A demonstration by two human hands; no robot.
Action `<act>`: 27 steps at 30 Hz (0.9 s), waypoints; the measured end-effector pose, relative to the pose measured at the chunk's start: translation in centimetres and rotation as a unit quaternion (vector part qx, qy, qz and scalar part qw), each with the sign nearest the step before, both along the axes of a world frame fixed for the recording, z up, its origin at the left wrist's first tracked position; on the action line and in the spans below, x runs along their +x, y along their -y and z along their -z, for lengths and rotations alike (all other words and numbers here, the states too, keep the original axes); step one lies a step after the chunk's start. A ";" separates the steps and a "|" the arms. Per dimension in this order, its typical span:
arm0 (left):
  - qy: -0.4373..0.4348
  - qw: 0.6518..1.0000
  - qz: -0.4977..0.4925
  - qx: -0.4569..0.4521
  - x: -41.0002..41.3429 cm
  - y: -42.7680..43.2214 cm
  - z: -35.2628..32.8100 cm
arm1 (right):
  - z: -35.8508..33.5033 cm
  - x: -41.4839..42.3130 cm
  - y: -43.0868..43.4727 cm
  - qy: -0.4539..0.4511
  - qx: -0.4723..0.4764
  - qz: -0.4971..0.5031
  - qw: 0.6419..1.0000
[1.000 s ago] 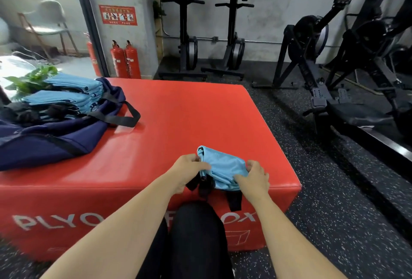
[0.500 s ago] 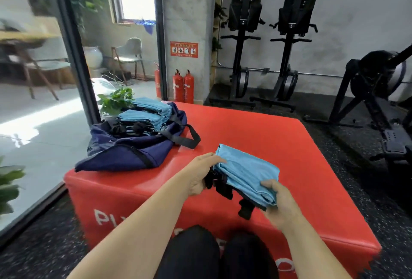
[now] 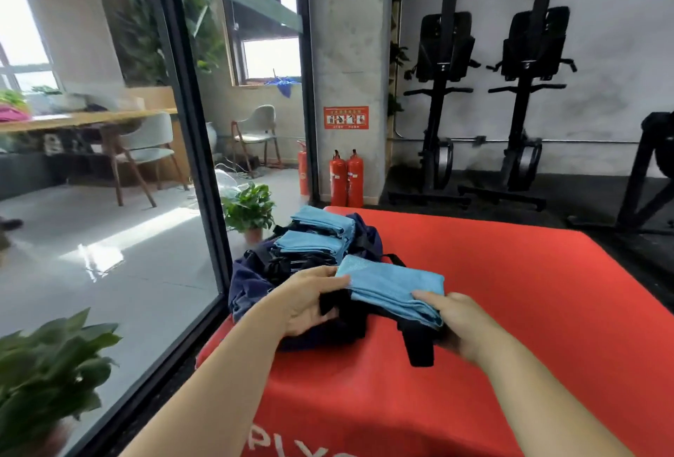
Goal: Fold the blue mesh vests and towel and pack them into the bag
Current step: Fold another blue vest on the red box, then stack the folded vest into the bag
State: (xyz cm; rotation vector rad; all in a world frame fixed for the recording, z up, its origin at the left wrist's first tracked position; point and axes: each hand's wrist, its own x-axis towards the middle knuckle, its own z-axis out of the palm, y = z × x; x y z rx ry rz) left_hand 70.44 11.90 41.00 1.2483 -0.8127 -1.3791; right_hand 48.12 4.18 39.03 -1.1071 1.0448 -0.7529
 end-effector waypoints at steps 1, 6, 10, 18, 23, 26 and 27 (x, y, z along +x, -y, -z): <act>0.000 1.000 -0.016 -0.009 1.8 0.4 0.2 | 0.0 1.8 0.4 0.006 0.005 -0.001 1.000; 0.007 0.993 -0.111 -0.048 10.0 3.9 -1.1 | -1.2 11.3 4.5 0.027 -0.007 0.002 1.000; 0.023 0.980 -0.171 -0.094 15.7 8.2 -2.2 | -2.6 18.5 9.7 0.019 -0.077 0.005 0.997; 0.231 0.926 -0.291 -0.063 19.8 14.8 6.0 | 3.2 24.3 16.1 -0.183 -0.197 0.068 0.961; 0.228 0.931 -0.285 -0.025 20.7 15.6 7.5 | 4.3 23.7 16.4 -0.246 -0.201 0.087 0.944; 0.451 0.840 -0.301 -0.009 20.5 15.4 5.4 | 3.2 23.2 15.5 -0.313 -0.301 0.106 0.894; 0.554 0.777 -0.297 -0.018 20.0 15.4 4.5 | 2.7 23.2 15.1 -0.337 -0.381 0.103 0.855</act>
